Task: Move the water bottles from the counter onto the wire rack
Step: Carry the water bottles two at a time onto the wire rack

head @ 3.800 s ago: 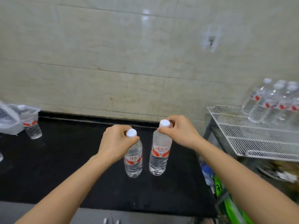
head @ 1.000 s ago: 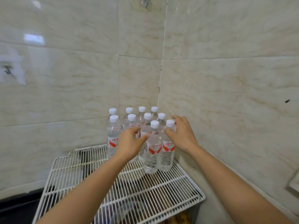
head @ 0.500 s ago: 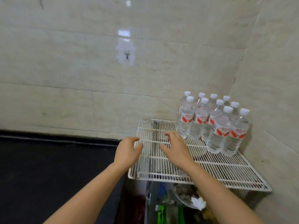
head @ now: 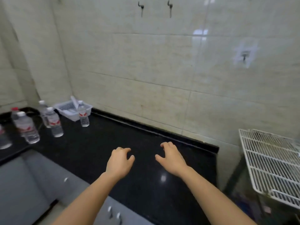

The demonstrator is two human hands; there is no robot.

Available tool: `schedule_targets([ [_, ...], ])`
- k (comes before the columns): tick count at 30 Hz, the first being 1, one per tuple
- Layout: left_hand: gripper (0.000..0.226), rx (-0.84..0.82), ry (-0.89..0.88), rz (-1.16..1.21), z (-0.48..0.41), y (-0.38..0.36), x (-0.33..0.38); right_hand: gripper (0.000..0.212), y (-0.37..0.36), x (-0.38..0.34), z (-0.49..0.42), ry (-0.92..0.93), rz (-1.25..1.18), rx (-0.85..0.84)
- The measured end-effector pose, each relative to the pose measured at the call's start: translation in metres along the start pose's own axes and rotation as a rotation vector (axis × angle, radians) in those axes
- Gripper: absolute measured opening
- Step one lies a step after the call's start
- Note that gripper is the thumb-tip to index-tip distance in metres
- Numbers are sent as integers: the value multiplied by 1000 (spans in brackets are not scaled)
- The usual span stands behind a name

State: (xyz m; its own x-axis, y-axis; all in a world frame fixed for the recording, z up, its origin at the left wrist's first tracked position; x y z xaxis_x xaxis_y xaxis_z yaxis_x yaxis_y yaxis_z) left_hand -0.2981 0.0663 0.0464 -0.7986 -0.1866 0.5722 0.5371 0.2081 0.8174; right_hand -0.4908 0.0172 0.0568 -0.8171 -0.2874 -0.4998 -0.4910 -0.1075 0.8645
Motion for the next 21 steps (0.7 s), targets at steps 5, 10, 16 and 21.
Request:
schedule_targets([
  [5,47,36,165,-72,-13,71,-132,58,-93,-109,-48,90,-35,-108],
  [10,46,102,280,-97,-28,131,-227,57,-158,-203,-95,195,-16,-192],
  [16,41,163,363,-91,-67,174,-304,57,-220,-282,-159,281,10,-267],
  [21,42,183,392,-79,-131,191,-353,59,-261,-322,-235,313,27,-288],
])
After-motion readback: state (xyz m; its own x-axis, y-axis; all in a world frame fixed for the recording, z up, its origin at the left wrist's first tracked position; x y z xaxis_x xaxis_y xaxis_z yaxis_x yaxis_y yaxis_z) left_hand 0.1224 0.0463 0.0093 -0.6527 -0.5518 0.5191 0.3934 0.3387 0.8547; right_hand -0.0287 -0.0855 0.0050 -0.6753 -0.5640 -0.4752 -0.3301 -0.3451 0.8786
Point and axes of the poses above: each hand's wrist, its own z-axis away from the middle knuckle, its own y-axis out of the back of the hand, x = y × z, the point moved 7 cm from there along -z, towards the middle knuckle, and after that the axes turned 1 degree about -x, right-handed, at the moved point
